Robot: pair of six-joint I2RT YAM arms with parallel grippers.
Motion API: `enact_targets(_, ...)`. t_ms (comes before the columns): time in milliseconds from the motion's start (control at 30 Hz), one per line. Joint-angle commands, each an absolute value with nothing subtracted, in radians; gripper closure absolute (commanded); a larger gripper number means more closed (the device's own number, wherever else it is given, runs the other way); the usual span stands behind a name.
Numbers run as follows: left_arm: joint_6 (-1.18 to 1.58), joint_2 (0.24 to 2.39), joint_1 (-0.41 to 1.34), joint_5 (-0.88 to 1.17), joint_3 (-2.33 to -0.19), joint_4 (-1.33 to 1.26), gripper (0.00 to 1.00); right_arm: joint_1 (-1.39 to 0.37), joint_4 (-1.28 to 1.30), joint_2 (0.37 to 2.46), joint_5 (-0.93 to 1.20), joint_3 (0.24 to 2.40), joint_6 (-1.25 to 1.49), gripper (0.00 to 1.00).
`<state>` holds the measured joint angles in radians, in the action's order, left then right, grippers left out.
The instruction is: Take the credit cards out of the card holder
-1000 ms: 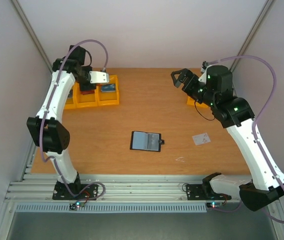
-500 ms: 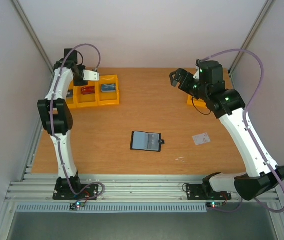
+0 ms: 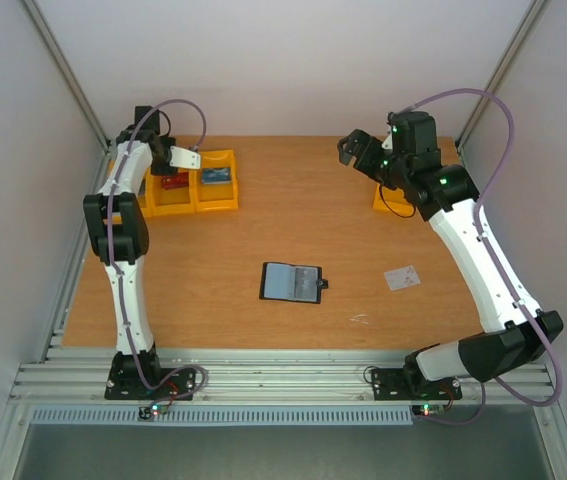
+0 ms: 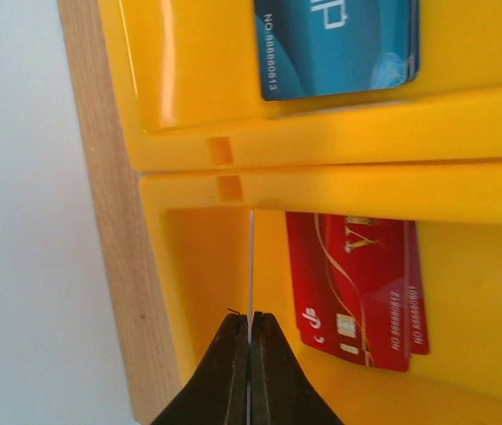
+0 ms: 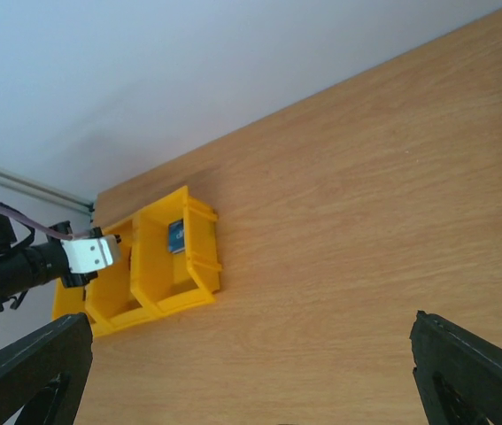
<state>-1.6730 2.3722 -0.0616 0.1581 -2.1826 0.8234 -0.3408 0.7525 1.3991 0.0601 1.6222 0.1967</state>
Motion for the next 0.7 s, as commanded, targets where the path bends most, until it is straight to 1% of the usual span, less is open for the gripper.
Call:
enact_targets(0,-1.711,2.400,-0.063,0.171,-2.140,0.670,1.00,-0.328,0.765,1.417,0.068,1.677,0.182,0.02)
enact_targets(233,-1.723,2.402,-0.060,0.205,-2.133,0.701,1.00,-0.325,0.767,1.424,0.066,1.679,0.184,0.01)
enact_targets(367,-1.758,2.410,-0.058,0.182,-2.112,0.690,0.91,-0.322,0.767,1.427,0.077,1.680,0.186,0.02)
enact_targets(567,-1.786,2.399,-0.057,0.186,-2.069,0.714,0.88,-0.320,0.779,1.416,0.077,1.684,0.178,0.01)
enact_targets(667,-1.808,2.389,-0.056,0.178,-2.037,0.700,0.84,-0.317,0.788,1.407,0.066,1.681,0.173,0.02)
